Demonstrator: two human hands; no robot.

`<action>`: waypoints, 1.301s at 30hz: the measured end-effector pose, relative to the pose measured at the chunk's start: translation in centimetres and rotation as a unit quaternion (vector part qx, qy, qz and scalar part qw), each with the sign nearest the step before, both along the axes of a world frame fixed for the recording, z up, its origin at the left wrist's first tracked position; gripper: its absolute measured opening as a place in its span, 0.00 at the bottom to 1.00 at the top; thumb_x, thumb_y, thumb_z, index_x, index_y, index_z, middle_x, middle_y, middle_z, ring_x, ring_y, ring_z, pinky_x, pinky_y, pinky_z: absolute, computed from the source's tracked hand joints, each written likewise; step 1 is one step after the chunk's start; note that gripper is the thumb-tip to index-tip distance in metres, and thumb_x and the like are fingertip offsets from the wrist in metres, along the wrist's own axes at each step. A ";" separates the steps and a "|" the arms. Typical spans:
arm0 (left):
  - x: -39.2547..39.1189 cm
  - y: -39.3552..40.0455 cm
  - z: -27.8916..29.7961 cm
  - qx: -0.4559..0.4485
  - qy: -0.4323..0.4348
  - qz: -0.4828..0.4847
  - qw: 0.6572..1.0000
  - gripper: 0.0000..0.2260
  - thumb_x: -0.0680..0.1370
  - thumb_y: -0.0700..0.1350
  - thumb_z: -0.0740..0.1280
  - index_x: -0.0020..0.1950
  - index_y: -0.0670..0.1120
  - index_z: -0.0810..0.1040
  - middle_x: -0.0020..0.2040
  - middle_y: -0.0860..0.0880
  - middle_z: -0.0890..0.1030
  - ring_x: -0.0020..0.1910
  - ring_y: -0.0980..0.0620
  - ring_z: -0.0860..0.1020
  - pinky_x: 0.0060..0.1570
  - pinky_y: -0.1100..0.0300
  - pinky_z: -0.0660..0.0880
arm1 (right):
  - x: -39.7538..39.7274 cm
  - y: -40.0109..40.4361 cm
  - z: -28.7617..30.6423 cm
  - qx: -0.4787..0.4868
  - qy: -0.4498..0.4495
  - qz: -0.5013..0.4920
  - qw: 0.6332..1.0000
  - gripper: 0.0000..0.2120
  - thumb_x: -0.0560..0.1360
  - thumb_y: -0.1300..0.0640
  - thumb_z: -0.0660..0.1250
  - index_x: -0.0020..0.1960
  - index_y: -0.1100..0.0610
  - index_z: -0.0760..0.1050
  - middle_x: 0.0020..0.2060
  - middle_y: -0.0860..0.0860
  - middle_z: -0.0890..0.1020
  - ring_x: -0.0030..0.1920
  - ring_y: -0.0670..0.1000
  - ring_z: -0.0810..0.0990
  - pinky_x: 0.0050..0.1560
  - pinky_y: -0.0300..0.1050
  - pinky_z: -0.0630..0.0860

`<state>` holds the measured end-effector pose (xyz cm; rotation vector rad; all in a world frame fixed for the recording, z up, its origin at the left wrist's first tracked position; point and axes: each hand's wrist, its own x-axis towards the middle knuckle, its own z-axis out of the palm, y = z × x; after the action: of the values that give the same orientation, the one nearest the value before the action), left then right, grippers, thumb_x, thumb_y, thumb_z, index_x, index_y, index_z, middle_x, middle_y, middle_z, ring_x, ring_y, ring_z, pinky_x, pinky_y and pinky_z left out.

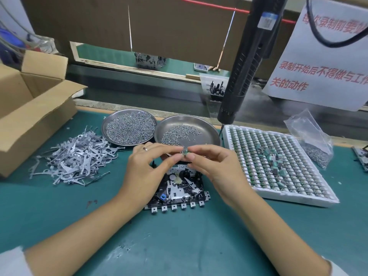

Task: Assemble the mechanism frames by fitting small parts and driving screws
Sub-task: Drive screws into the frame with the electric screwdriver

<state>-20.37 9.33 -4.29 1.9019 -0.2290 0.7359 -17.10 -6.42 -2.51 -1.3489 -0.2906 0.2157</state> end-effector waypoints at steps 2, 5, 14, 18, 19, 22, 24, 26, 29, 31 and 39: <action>0.0 0.0 0.0 -0.005 0.006 -0.001 1.000 0.07 0.70 0.50 0.70 0.46 0.59 0.80 0.41 0.65 0.81 0.48 0.67 0.75 0.58 0.59 0.66 | -0.1 0.0 -0.1 -0.004 -0.002 -0.001 1.000 0.07 0.63 0.59 0.75 0.41 0.55 0.85 0.41 0.56 0.86 0.45 0.53 0.85 0.45 0.40 0.79; -0.1 -0.1 0.0 -0.016 0.021 -0.003 1.000 0.07 0.69 0.51 0.69 0.46 0.57 0.82 0.45 0.65 0.81 0.48 0.67 0.74 0.56 0.59 0.67 | -0.1 0.0 -0.1 -0.001 -0.004 0.004 1.000 0.07 0.64 0.58 0.75 0.42 0.54 0.85 0.41 0.55 0.86 0.44 0.52 0.85 0.43 0.38 0.79; -0.1 0.0 0.2 -0.014 0.036 -0.009 0.999 0.06 0.69 0.52 0.69 0.45 0.58 0.81 0.46 0.66 0.81 0.48 0.65 0.75 0.57 0.67 0.65 | -0.1 0.0 -0.1 -0.017 -0.028 -0.019 0.999 0.05 0.69 0.63 0.73 0.44 0.56 0.84 0.42 0.56 0.86 0.45 0.53 0.85 0.43 0.40 0.79; 0.0 -0.1 0.1 -0.018 0.033 -0.015 0.999 0.06 0.69 0.52 0.69 0.45 0.59 0.81 0.47 0.66 0.81 0.48 0.65 0.75 0.58 0.63 0.66 | -0.1 0.0 -0.1 -0.026 -0.031 -0.020 0.999 0.05 0.70 0.65 0.72 0.45 0.58 0.83 0.42 0.56 0.86 0.45 0.53 0.85 0.43 0.40 0.79; 0.0 -0.1 0.1 -0.020 0.032 -0.017 0.999 0.06 0.69 0.52 0.69 0.45 0.59 0.81 0.47 0.65 0.81 0.48 0.64 0.75 0.58 0.62 0.66 | -0.1 0.0 -0.1 -0.028 -0.032 -0.019 0.999 0.05 0.71 0.65 0.72 0.45 0.58 0.83 0.41 0.56 0.86 0.45 0.53 0.85 0.43 0.40 0.79; 0.0 -0.1 0.1 -0.012 0.026 -0.026 0.999 0.06 0.69 0.51 0.69 0.45 0.58 0.81 0.44 0.63 0.82 0.47 0.63 0.76 0.57 0.60 0.67 | -0.2 0.0 -0.1 -0.044 -0.036 -0.016 0.998 0.05 0.71 0.64 0.73 0.45 0.57 0.83 0.40 0.55 0.86 0.44 0.52 0.85 0.42 0.40 0.79; -0.1 -0.1 0.1 -0.005 0.023 -0.032 0.999 0.06 0.69 0.51 0.69 0.45 0.58 0.81 0.45 0.65 0.82 0.47 0.64 0.76 0.56 0.60 0.67 | -0.2 0.0 -0.1 -0.060 -0.045 -0.016 0.997 0.04 0.70 0.64 0.73 0.43 0.56 0.82 0.40 0.53 0.86 0.43 0.51 0.85 0.41 0.40 0.80; -0.1 -0.1 0.1 -0.003 0.021 -0.033 0.999 0.06 0.69 0.50 0.70 0.45 0.58 0.81 0.43 0.62 0.82 0.47 0.63 0.76 0.58 0.56 0.68 | -0.1 -0.1 -0.1 -0.073 -0.062 -0.015 0.995 0.06 0.71 0.65 0.73 0.43 0.55 0.81 0.40 0.52 0.86 0.43 0.50 0.84 0.39 0.40 0.80; -0.1 -0.1 0.3 0.002 0.009 -0.029 1.000 0.07 0.70 0.49 0.70 0.47 0.55 0.82 0.44 0.58 0.82 0.48 0.59 0.77 0.57 0.45 0.70 | -0.1 -0.2 -0.1 -0.102 -0.099 0.004 0.990 0.08 0.73 0.64 0.71 0.48 0.52 0.82 0.43 0.49 0.86 0.44 0.48 0.84 0.39 0.39 0.79; -0.1 0.0 0.4 -0.005 0.010 -0.032 0.999 0.09 0.70 0.51 0.70 0.49 0.55 0.82 0.43 0.59 0.80 0.47 0.58 0.77 0.56 0.42 0.71 | -0.2 -0.3 -0.2 -0.123 -0.123 0.013 0.985 0.10 0.74 0.63 0.71 0.50 0.49 0.82 0.45 0.48 0.86 0.46 0.48 0.84 0.40 0.39 0.79; -0.3 0.0 0.7 -0.020 0.019 -0.039 0.999 0.13 0.68 0.53 0.70 0.52 0.59 0.78 0.45 0.57 0.78 0.43 0.54 0.76 0.56 0.40 0.70 | -0.3 -0.2 -0.7 -0.157 -0.181 -0.017 0.971 0.10 0.74 0.61 0.71 0.48 0.46 0.84 0.43 0.48 0.85 0.46 0.55 0.83 0.48 0.50 0.79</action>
<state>-20.63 9.36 -3.63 1.8565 -0.2604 0.6470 -17.38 -6.65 -3.20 -1.7058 -0.5576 -0.0185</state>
